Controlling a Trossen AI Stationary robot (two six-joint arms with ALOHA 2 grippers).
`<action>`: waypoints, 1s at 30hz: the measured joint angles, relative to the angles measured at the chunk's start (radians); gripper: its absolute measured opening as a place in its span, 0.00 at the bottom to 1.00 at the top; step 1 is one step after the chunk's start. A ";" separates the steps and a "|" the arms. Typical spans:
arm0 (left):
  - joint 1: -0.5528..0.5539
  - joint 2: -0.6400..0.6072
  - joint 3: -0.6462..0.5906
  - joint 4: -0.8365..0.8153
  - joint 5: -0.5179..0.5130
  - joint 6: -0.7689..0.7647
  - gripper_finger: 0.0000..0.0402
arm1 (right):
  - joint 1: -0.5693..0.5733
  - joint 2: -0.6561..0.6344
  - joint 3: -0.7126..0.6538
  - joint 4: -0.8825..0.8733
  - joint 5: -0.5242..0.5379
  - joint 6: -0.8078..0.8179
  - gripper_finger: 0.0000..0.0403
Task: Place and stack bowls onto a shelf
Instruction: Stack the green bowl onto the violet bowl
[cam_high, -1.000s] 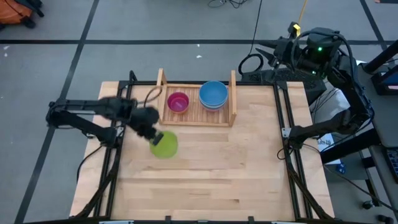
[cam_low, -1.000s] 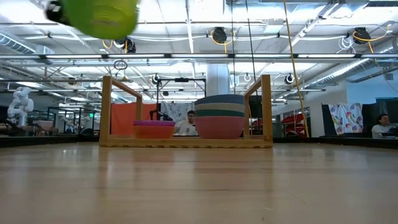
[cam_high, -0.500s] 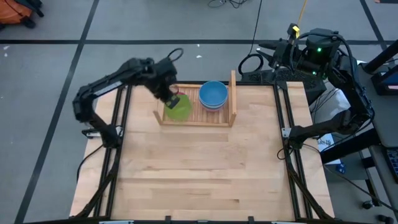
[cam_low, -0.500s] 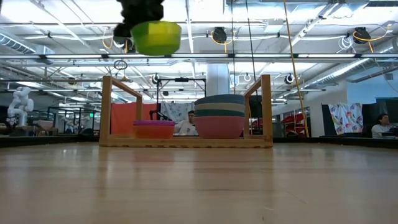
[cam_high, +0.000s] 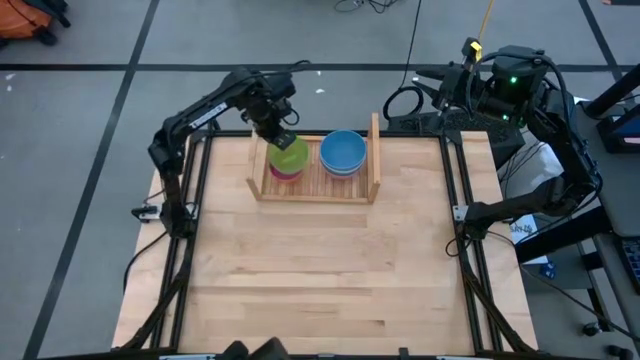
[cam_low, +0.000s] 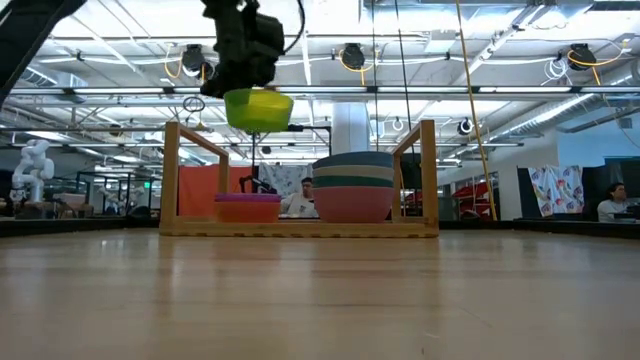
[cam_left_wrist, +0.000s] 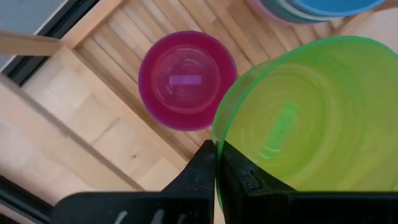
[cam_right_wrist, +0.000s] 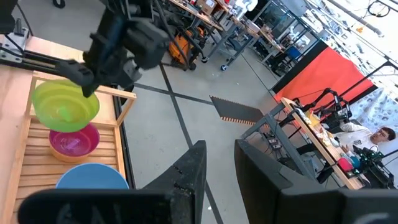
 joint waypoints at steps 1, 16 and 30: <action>0.004 0.009 0.000 0.000 -0.001 0.011 0.01 | 0.000 0.000 0.000 0.000 0.000 0.000 0.19; 0.041 0.094 0.000 0.054 -0.050 0.110 0.01 | 0.000 0.000 0.000 0.000 0.000 -0.015 0.19; 0.082 0.091 -0.039 0.105 -0.073 0.120 0.01 | 0.000 0.000 0.000 0.000 0.000 -0.023 0.19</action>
